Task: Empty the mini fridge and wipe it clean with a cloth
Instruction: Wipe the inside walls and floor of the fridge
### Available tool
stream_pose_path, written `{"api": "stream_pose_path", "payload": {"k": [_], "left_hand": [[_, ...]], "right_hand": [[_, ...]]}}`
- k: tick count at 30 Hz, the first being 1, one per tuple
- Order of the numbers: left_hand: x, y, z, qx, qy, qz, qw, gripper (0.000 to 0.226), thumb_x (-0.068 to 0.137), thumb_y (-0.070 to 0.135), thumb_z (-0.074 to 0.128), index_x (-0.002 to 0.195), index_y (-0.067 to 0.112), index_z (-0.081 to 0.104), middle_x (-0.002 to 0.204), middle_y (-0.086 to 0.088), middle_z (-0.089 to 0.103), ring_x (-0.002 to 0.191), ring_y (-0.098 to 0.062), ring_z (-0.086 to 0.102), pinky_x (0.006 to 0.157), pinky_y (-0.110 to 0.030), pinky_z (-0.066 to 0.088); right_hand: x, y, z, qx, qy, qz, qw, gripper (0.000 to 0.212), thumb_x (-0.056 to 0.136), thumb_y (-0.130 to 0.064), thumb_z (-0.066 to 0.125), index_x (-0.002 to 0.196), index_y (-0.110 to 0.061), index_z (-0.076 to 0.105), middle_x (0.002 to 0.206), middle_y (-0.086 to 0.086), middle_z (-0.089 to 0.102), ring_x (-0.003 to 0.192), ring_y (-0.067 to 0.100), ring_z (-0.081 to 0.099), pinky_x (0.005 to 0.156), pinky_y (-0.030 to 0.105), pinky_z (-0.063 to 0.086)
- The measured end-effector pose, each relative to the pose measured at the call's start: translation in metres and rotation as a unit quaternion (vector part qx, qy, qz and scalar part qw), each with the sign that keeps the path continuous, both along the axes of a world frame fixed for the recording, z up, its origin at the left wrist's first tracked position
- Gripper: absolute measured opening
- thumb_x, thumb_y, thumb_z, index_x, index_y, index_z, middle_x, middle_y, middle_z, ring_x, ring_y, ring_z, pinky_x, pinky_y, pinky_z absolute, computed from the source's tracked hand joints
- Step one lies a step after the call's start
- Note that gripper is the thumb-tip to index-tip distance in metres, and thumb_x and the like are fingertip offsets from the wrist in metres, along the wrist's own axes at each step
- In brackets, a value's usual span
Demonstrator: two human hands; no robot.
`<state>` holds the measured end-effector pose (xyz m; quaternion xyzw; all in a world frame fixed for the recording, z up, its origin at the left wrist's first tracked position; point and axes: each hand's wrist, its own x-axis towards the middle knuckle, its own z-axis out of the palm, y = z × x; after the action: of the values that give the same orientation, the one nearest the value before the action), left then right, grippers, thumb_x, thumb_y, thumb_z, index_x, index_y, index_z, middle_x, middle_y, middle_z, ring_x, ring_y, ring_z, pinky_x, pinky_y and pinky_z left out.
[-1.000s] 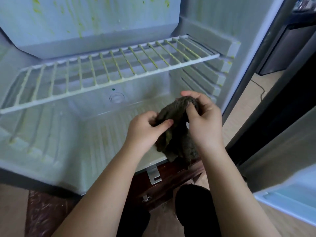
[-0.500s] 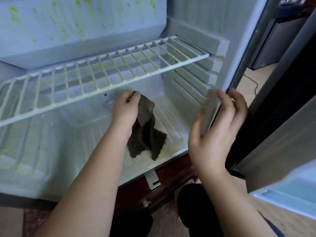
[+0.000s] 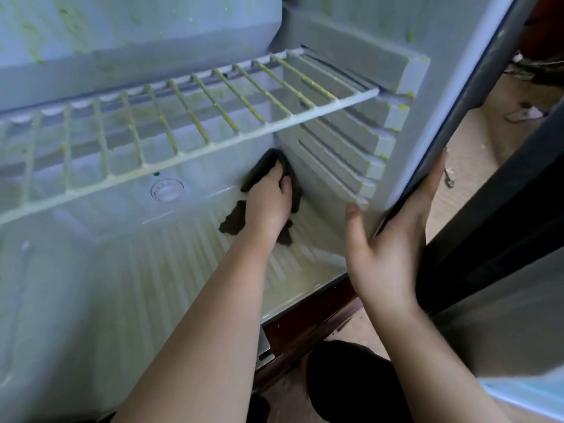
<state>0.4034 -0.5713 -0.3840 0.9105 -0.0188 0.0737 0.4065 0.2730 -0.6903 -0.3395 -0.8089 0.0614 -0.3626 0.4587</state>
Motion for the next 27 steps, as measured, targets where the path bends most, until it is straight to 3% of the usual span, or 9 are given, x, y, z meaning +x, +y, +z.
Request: {"api": "stream_pose_path", "payload": {"k": [3,5,7,9,13,16,19,24,27], "left_hand": [[-0.004,-0.003,0.003,0.091,0.037,-0.004,0.995,0.044,0.103,0.022,0.038,0.147,0.013,0.04,0.14,-0.017,0.051,0.126,-0.034,0.049,0.098,-0.033,0.037],[0.003,-0.007,0.01,-0.089,0.088,0.01,0.992,0.047,0.102,0.018,0.04,0.149,0.02,0.037,0.146,-0.008,0.048,0.133,-0.027,0.045,0.107,-0.03,0.034],[0.003,-0.013,0.02,-0.371,0.114,0.012,0.921,0.052,0.097,0.011,0.044,0.146,0.026,0.042,0.145,0.003,0.049,0.131,-0.018,0.046,0.112,-0.031,0.034],[-0.005,-0.021,0.024,-0.49,0.108,0.02,0.865,0.054,0.092,0.01,0.046,0.143,0.026,0.047,0.142,0.005,0.052,0.129,-0.016,0.049,0.112,-0.034,0.035],[-0.023,-0.02,0.01,-0.137,0.056,-0.033,0.988,0.051,0.104,0.014,0.035,0.153,0.014,0.022,0.154,-0.007,0.035,0.14,-0.023,0.035,0.105,-0.018,0.025],[-0.019,-0.018,0.001,0.107,0.054,-0.035,0.992,0.054,0.104,0.021,0.028,0.153,0.005,0.013,0.158,-0.012,0.028,0.144,-0.026,0.026,0.117,-0.034,0.012],[-0.015,-0.013,0.005,0.069,0.1,-0.047,0.991,0.055,0.104,0.02,0.03,0.155,0.01,0.013,0.159,-0.011,0.024,0.146,-0.027,0.022,0.119,-0.034,0.011],[-0.021,-0.012,0.031,-0.383,0.118,-0.047,0.915,0.056,0.097,0.007,0.039,0.152,0.019,0.031,0.143,0.013,0.039,0.135,-0.008,0.035,0.108,-0.02,0.029],[-0.038,-0.013,0.026,-0.263,0.11,-0.088,0.955,0.059,0.095,0.011,0.038,0.153,0.019,0.027,0.153,0.008,0.032,0.142,-0.011,0.027,0.115,-0.021,0.024]], "right_hand": [[-0.001,0.0,-0.001,-0.006,-0.001,0.011,1.0,0.095,0.083,0.0,0.065,0.15,0.002,-0.002,0.156,0.002,0.005,0.144,-0.001,0.002,0.117,0.017,0.006],[-0.003,0.0,-0.002,-0.005,0.006,0.016,1.0,0.096,0.084,-0.001,0.065,0.15,0.0,-0.004,0.159,0.007,0.003,0.147,0.007,0.002,0.119,0.022,0.005],[-0.004,0.001,-0.002,-0.003,0.012,0.017,1.0,0.096,0.084,-0.003,0.066,0.15,0.0,-0.004,0.16,0.011,0.001,0.148,0.011,0.002,0.12,0.024,0.005],[-0.005,0.002,-0.001,-0.009,0.013,0.014,1.0,0.096,0.084,-0.004,0.066,0.15,0.002,-0.004,0.16,0.015,0.0,0.148,0.014,0.0,0.12,0.024,0.003],[-0.009,0.003,-0.001,-0.024,0.012,0.008,1.0,0.094,0.084,-0.007,0.063,0.149,0.005,-0.003,0.159,0.018,-0.001,0.149,0.019,0.0,0.12,0.025,0.003],[-0.011,0.005,-0.001,-0.012,0.021,0.012,1.0,0.094,0.084,-0.01,0.061,0.15,0.001,-0.004,0.16,0.014,0.001,0.149,0.016,0.002,0.121,0.028,0.006],[-0.011,0.005,0.0,-0.007,0.021,0.011,1.0,0.094,0.084,-0.011,0.061,0.151,0.0,-0.003,0.16,0.013,0.003,0.148,0.015,0.003,0.12,0.027,0.007],[-0.012,0.005,0.002,0.002,0.02,0.018,1.0,0.094,0.084,-0.009,0.062,0.15,0.001,-0.004,0.16,0.011,0.003,0.147,0.014,0.004,0.119,0.022,0.006],[-0.013,0.005,0.002,0.005,0.018,0.023,1.0,0.094,0.082,-0.01,0.061,0.15,0.001,-0.003,0.158,0.007,0.005,0.146,0.008,0.003,0.117,0.016,0.005]]}}
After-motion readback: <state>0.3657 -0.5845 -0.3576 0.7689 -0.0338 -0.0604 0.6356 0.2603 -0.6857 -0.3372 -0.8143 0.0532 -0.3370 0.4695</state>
